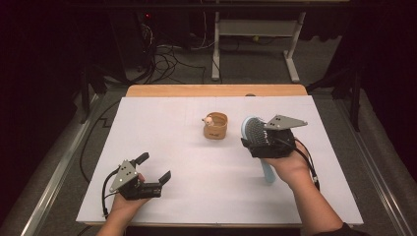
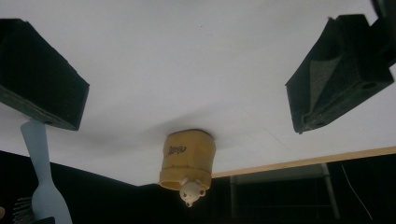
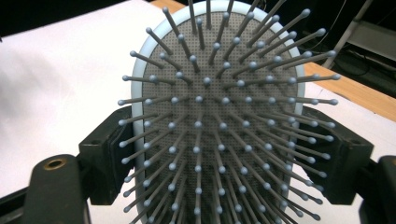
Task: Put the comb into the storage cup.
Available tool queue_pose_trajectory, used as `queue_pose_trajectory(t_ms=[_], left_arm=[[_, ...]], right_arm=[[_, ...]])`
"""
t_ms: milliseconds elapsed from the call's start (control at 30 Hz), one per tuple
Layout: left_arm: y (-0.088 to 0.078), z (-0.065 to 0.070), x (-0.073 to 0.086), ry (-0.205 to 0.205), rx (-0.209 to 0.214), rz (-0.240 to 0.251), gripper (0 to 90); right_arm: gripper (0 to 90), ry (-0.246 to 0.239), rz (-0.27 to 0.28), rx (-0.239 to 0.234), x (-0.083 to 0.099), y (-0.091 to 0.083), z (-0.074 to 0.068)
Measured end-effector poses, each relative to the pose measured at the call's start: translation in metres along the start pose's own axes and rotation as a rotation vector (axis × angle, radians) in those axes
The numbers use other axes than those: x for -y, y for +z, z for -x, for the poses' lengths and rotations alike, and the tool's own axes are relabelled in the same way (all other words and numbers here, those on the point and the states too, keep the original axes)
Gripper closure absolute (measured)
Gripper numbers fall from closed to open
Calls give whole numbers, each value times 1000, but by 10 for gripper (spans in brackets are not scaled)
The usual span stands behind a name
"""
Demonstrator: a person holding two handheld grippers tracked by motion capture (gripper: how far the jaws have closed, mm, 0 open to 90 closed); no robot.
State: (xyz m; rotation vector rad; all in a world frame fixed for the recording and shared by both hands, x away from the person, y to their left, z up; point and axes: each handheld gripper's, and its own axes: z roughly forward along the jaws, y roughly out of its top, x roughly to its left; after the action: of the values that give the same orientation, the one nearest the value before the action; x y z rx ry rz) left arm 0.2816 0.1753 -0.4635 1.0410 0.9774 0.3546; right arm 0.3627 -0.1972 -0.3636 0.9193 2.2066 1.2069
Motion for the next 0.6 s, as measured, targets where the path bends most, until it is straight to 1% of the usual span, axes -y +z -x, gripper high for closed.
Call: queue_pose_trajectory(t_ms=[100,167,300,600], left_arm=[[0,0,0,-2,1,5,3],[0,0,0,-2,1,4,3],[0,0,-1,-2,1,6,3],[-1,0,0,0,3,11,3]], right_arm=[[206,18,24,1,2,-2,0],[206,18,44,7,4,-3,0],[207,35,88,5,8,-5,0],[207,52,158,12,16,-11,1]])
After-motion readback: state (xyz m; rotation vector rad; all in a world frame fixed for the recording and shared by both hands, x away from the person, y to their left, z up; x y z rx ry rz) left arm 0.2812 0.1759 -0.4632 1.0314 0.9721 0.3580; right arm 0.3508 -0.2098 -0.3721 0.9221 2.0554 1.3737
